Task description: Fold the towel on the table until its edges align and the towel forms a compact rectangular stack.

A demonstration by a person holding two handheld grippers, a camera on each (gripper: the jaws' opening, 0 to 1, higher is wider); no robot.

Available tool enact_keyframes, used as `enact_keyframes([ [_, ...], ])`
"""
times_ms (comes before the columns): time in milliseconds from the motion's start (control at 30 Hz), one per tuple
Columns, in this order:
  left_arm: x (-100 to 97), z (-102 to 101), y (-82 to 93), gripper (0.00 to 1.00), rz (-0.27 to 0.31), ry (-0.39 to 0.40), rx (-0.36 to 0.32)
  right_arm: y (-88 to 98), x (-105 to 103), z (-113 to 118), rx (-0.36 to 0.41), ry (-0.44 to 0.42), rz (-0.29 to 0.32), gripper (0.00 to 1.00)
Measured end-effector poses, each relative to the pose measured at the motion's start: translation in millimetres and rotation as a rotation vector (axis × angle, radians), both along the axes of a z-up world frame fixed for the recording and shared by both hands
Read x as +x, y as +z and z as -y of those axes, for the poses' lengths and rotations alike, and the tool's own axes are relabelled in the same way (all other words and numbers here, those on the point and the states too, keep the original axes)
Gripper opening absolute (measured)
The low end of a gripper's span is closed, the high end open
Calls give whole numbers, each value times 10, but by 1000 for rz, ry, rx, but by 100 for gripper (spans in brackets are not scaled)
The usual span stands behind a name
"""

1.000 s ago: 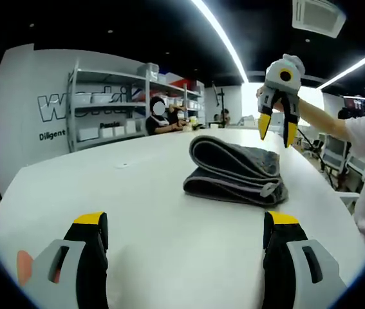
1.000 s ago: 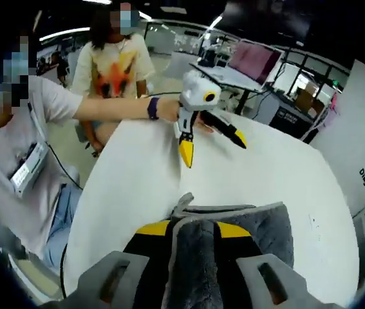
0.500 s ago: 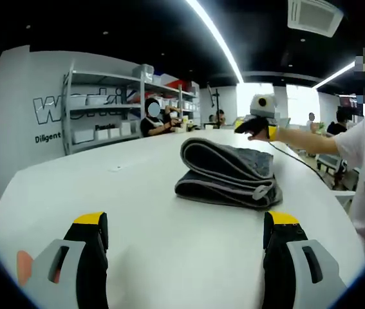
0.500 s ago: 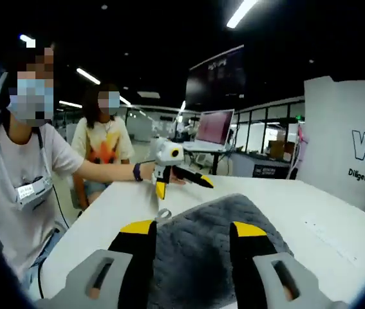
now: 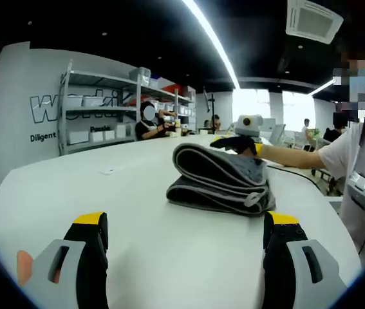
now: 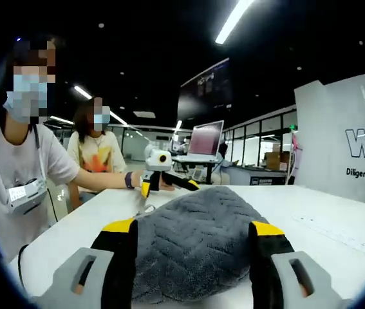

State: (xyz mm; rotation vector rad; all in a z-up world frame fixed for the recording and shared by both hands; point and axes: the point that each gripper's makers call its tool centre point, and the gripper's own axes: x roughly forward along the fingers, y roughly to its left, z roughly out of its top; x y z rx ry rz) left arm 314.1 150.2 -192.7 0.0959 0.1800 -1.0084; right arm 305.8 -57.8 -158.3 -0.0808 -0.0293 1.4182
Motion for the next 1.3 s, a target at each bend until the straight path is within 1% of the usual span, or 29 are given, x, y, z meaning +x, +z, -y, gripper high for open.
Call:
enact_keyframes([
  [67,-9,15,10,99,0,-6,-5,0,-44,0,4,16,-15,82],
  [133,-34,47,20,99,-1,-10,-14,-19,-81,-8,-4,26,-14,84],
  [200,-53,69,27,99,0,-12,-17,-75,-101,-36,-33,27,-12,87],
  [267,-102,120,75,99,10,-23,-27,-93,-108,-34,-44,31,-17,90],
  [367,-161,197,200,99,42,-42,-48,-76,-114,-34,-40,34,-15,91],
  [400,-186,235,261,99,59,-54,-64,-67,-120,-36,-42,34,-11,91],
  [433,-203,272,325,99,62,-62,-91,-57,-127,-35,-41,35,-7,91],
  [467,-226,328,388,99,63,-77,-110,-39,-138,-35,-35,36,-5,92],
  [567,-276,502,481,99,60,-117,-112,18,-147,-26,-20,27,2,93],
  [600,-287,524,491,99,60,-123,-111,36,-145,-19,-17,25,5,94],
  [633,-337,622,540,99,67,-150,-109,59,-145,-14,-10,23,9,95],
  [733,-436,842,635,99,91,-195,-91,89,-164,-12,-3,24,10,99],
  [833,-475,1049,740,99,104,-235,-100,90,-180,-19,-7,20,13,99],
  [900,-463,1179,772,99,112,-258,-89,90,-186,-14,-10,24,9,99],
  [1000,-350,1355,759,99,116,-270,-55,93,-203,-10,-11,21,9,99],
  [1133,-194,1523,726,99,104,-277,-54,110,-204,-16,1,12,17,99],
  [1200,-134,1609,670,99,95,-283,-50,122,-193,-24,11,6,20,99],
  [1300,-70,1719,599,99,75,-297,-65,119,-179,-39,15,-4,26,99],
])
